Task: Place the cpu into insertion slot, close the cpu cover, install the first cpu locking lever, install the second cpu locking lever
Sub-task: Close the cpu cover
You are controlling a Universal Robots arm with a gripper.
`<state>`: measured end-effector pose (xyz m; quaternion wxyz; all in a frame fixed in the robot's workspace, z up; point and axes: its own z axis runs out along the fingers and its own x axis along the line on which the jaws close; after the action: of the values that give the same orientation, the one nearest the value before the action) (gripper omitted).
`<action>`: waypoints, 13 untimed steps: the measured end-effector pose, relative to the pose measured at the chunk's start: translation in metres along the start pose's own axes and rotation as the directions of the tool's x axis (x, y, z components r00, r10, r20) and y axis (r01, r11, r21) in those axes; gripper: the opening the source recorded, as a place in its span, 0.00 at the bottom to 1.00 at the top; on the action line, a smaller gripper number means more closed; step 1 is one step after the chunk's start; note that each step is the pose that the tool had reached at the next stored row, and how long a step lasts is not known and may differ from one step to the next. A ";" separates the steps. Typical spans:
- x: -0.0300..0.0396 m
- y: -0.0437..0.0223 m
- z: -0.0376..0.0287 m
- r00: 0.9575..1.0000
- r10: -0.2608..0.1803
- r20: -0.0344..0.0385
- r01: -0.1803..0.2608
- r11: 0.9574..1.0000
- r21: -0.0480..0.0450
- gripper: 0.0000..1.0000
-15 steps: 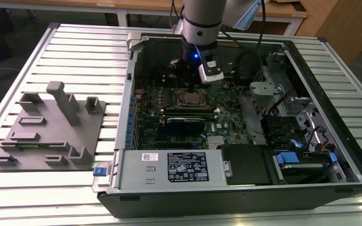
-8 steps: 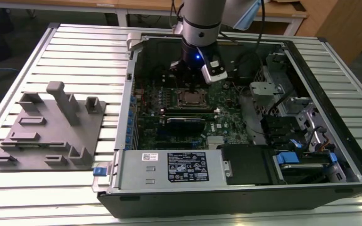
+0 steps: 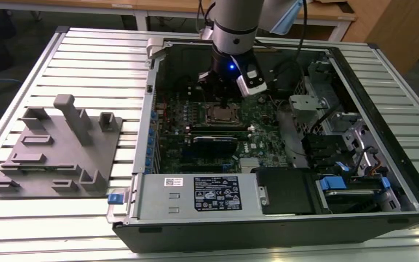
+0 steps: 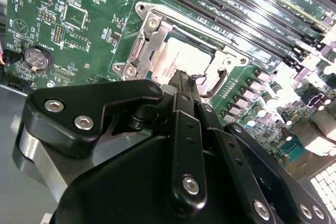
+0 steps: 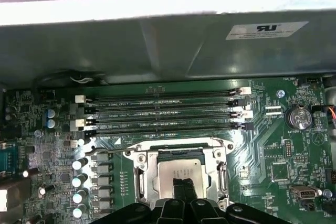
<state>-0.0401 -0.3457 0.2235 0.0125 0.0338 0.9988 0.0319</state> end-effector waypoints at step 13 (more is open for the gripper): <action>-0.0024 0.0001 0.0023 1.000 0.001 0.001 -0.001 1.000 0.008 0.10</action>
<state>-0.0376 -0.3457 0.2212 0.0127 0.0344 0.9989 0.0279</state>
